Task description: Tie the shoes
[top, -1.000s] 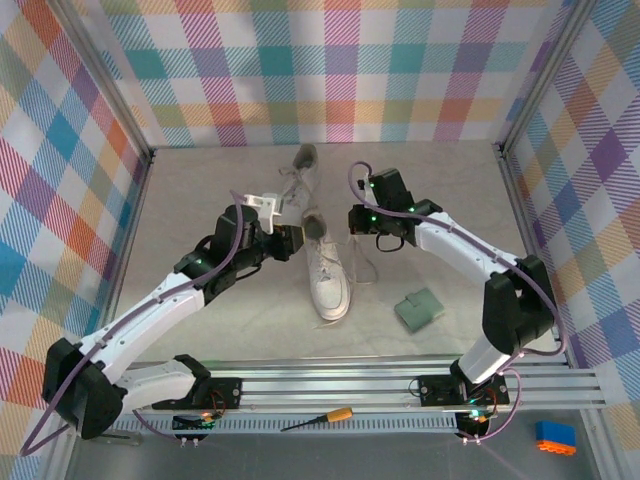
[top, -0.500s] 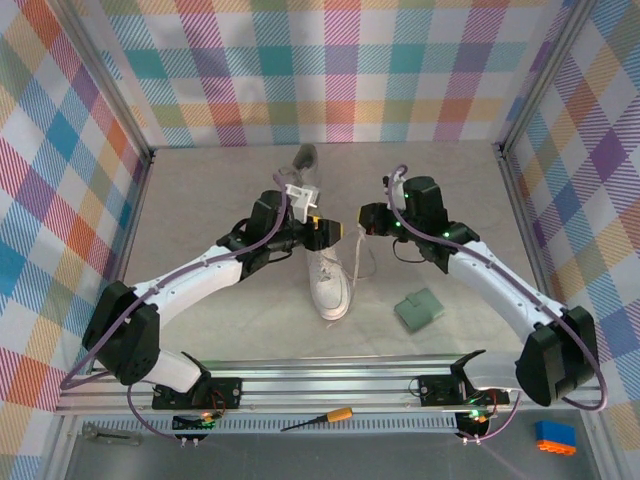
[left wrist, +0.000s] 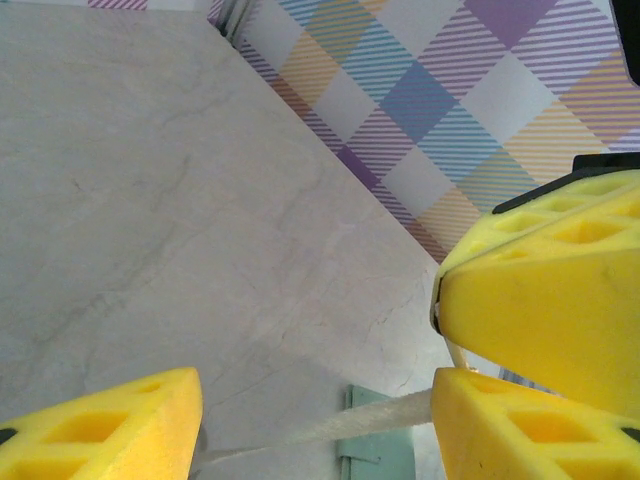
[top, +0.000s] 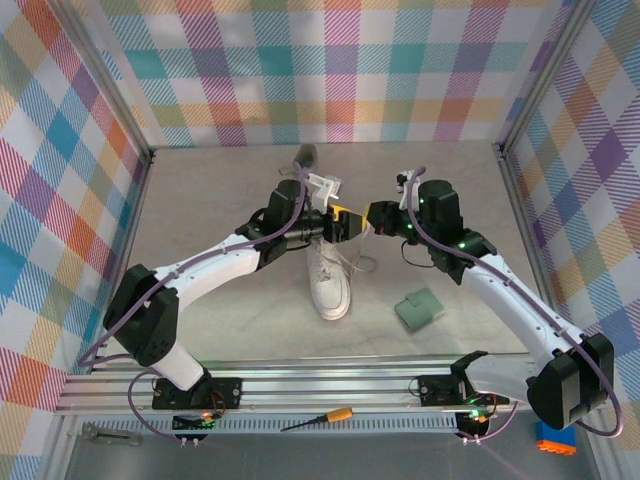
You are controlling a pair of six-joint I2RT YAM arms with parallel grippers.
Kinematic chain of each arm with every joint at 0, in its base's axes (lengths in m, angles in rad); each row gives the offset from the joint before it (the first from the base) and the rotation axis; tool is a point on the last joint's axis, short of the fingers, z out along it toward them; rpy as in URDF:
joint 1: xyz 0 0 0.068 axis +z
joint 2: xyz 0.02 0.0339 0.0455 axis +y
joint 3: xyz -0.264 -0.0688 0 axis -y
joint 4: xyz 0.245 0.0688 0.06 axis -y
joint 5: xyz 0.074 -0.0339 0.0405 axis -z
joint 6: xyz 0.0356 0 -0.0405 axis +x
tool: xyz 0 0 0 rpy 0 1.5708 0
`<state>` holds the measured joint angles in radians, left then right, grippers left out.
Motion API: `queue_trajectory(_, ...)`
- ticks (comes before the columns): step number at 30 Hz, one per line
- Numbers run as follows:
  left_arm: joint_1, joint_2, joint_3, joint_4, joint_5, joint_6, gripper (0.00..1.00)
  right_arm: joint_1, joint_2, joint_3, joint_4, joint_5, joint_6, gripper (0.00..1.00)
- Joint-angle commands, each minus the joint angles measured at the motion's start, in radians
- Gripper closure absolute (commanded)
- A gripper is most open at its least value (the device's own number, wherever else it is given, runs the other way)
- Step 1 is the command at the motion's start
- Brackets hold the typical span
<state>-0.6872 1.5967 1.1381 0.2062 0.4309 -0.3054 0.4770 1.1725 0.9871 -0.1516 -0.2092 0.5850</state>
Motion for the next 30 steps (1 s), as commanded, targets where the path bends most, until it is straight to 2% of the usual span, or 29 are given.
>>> queue_trajectory(1, -0.023, 0.033, 0.03, 0.055, 0.047, 0.022, 0.38, 0.006, 0.016, 0.03, -0.011, -0.019, 0.032, 1.0)
queue_trajectory(6, -0.033, 0.063, 0.044, 0.059, 0.045, 0.03, 0.37, 0.003, 0.041, 0.055, -0.041, -0.028, 0.057, 1.0)
queue_trajectory(12, -0.033, 0.043, -0.029, 0.131, 0.043, 0.052, 0.34, -0.033, 0.045, 0.051, -0.074, 0.041, 0.126, 1.0)
queue_trajectory(19, -0.033, 0.038, -0.066, 0.19, 0.11, 0.109, 0.3, -0.08, 0.075, 0.066, -0.063, -0.041, 0.167, 1.0)
queue_trajectory(25, -0.034, 0.094, -0.022, 0.185, 0.111, 0.105, 0.24, -0.08, 0.079, 0.066, -0.05, -0.084, 0.178, 1.0)
queue_trajectory(30, -0.041, 0.143, 0.015, 0.19, 0.095, 0.09, 0.24, -0.08, 0.083, 0.064, -0.044, -0.113, 0.189, 1.0)
